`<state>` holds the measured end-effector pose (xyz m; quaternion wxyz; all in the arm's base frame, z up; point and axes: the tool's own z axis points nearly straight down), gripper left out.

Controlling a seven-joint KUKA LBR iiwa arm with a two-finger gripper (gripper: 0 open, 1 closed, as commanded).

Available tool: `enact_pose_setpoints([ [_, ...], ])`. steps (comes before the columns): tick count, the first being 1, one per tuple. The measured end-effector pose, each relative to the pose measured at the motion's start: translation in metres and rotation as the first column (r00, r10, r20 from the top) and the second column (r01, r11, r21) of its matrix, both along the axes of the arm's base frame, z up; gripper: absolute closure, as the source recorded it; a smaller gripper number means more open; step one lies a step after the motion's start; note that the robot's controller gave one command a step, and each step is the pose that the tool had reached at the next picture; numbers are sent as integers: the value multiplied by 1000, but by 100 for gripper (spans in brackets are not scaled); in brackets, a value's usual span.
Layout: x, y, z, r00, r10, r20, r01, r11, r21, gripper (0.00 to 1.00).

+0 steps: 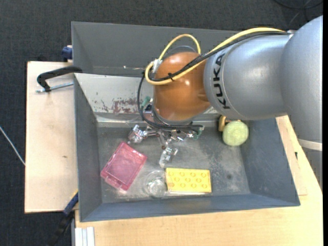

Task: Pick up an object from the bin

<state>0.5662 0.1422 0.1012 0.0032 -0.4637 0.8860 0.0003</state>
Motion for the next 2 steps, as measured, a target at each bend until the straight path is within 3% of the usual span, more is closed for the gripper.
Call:
enact_pose_setpoints([
  [1,-8,31,19,995,-105,-1,105,995,0,0],
  [2,-32,59,12,997,-79,0,79,997,1,0],
])
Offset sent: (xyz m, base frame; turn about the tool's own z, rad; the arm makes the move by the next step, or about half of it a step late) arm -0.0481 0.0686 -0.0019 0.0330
